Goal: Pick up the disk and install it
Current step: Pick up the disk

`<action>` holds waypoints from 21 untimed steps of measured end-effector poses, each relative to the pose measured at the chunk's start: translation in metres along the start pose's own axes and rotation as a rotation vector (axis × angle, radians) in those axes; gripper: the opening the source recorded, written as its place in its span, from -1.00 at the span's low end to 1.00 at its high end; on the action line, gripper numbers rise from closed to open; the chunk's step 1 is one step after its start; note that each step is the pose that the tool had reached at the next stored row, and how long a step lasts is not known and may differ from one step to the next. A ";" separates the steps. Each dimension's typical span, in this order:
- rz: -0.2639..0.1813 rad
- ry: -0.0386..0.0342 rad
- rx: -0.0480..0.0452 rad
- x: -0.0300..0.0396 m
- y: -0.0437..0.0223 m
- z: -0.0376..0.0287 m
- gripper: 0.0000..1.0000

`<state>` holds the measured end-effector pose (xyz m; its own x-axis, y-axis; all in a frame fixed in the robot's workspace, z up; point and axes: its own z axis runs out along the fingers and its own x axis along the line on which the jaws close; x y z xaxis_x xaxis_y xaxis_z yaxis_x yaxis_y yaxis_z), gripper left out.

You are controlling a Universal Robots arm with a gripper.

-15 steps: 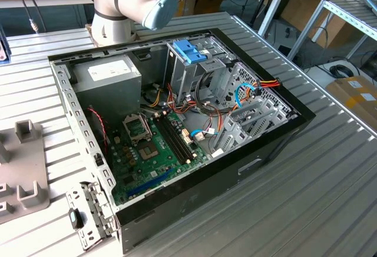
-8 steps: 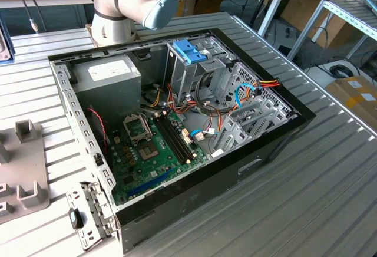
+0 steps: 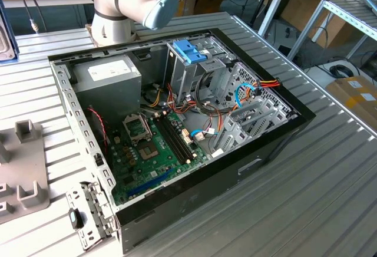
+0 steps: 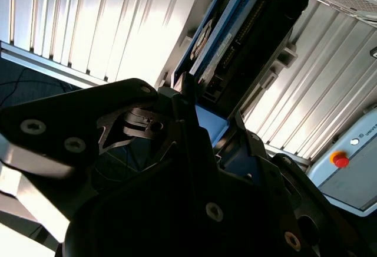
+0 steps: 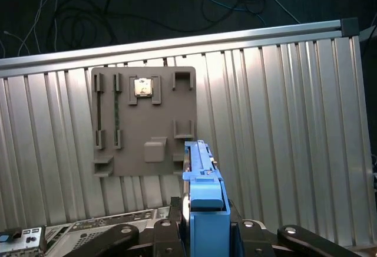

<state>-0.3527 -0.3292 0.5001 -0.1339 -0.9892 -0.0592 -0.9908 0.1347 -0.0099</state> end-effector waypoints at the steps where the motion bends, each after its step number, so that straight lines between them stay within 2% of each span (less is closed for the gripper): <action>1: 0.000 0.0000 0.0000 -0.0001 -0.0006 0.0000 -0.25; 21: 0.000 0.0000 0.0001 -0.0021 -0.0157 0.0003 -0.25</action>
<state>-0.3368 -0.3292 0.5001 -0.1340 -0.9892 -0.0592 -0.9908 0.1348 -0.0099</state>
